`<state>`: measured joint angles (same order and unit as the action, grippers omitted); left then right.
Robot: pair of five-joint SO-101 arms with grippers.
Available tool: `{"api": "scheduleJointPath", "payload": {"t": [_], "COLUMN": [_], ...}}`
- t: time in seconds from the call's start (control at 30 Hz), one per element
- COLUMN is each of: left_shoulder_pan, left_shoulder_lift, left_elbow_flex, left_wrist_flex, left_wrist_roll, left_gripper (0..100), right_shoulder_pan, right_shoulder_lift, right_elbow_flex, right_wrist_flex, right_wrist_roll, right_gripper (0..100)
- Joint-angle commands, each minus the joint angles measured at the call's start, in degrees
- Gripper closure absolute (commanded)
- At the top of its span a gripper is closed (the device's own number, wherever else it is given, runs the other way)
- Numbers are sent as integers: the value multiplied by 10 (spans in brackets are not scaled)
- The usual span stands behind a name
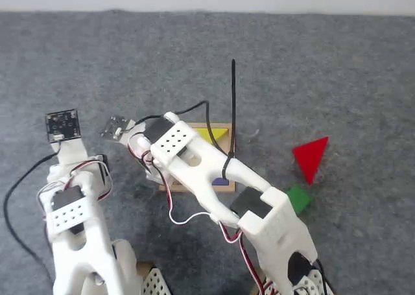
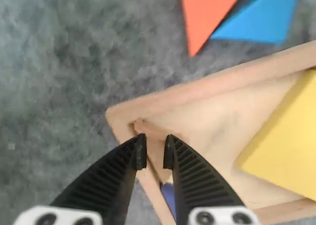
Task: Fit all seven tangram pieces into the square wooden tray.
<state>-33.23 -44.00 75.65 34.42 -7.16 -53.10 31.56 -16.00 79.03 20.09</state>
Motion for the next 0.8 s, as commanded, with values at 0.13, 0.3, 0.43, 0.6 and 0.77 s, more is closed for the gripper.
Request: {"api": "scheduleJointPath", "payload": {"t": [0.13,0.3,0.43,0.6,0.77], "left_shoulder_pan": [-3,-2,-3,-3,-3], "left_shoulder_lift": [-18,-18,-18,-18,-18], "left_elbow_flex": [-22,-22,-22,-22,-22], "left_wrist_flex": [-14,-14,-14,-14,-14], "left_wrist_roll": [7,7,7,7,7], "left_gripper": [816,816,816,816,816], "right_shoulder_pan": [-4,-3,24,86,85], "right_shoulder_lift": [-33,-112,-149,-131,-57], "right_elbow_flex": [-32,-32,-28,-25,-25], "right_wrist_flex": [51,49,50,25,4], "right_wrist_roll": [54,52,40,-26,-43], "right_gripper": [926,926,926,921,833]}}
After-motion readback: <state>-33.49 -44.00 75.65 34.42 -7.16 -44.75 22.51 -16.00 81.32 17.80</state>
